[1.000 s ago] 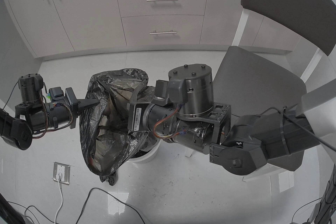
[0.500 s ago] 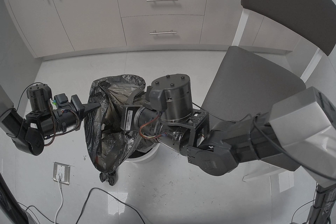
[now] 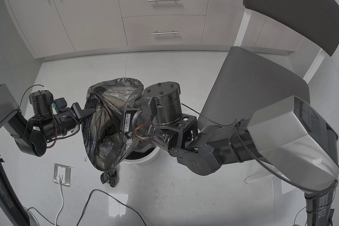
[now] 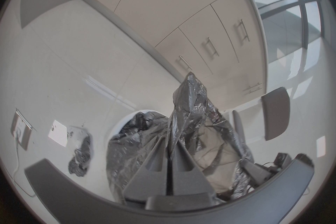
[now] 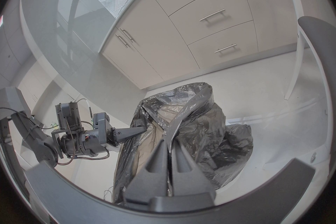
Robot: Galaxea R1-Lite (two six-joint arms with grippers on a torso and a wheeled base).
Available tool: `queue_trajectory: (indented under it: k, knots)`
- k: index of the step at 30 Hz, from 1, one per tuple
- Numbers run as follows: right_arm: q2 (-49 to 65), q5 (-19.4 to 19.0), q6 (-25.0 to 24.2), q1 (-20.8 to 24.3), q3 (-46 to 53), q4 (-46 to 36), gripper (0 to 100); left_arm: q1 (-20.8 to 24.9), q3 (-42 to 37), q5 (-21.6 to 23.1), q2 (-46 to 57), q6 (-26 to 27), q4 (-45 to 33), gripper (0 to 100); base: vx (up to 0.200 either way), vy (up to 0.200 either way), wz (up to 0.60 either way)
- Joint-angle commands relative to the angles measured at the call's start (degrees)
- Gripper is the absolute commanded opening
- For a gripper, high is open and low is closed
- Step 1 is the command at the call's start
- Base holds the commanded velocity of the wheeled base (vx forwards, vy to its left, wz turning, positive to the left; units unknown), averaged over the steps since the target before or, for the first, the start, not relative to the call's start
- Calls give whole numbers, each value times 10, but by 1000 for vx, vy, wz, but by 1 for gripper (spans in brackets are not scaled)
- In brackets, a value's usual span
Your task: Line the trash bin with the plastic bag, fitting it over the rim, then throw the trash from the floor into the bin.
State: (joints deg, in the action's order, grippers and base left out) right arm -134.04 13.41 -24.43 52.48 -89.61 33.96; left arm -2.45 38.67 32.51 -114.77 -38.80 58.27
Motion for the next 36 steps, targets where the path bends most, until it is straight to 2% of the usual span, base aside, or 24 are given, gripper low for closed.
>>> queue_trajectory:
  k: [1,2,6,15,25,31,36]
  knots:
    - [-32,6,18,-15,-29,-6,0,-11,24,-18,-62,38,3,0,0,0,0]
    - [-39,6,32,-25,-47,-17,0,-12,41,-38,-84,56,3,0,0,0,0]
    - [-49,6,34,-34,-66,-52,0,-12,61,-41,-100,59,0,0,0,0,0]
    - [-83,6,47,-48,-79,-56,0,-6,75,-44,-113,60,-5,0,0,0,0]
    - [-117,6,60,-76,-86,-53,0,9,111,-65,-173,64,-6,0,0,0,0]
    - [-124,7,60,-79,-86,-51,0,5,119,-67,-196,94,-8,0,0,0,0]
    - [-128,7,61,-79,-84,-51,0,9,134,-101,-205,100,-39,0,0,0,0]
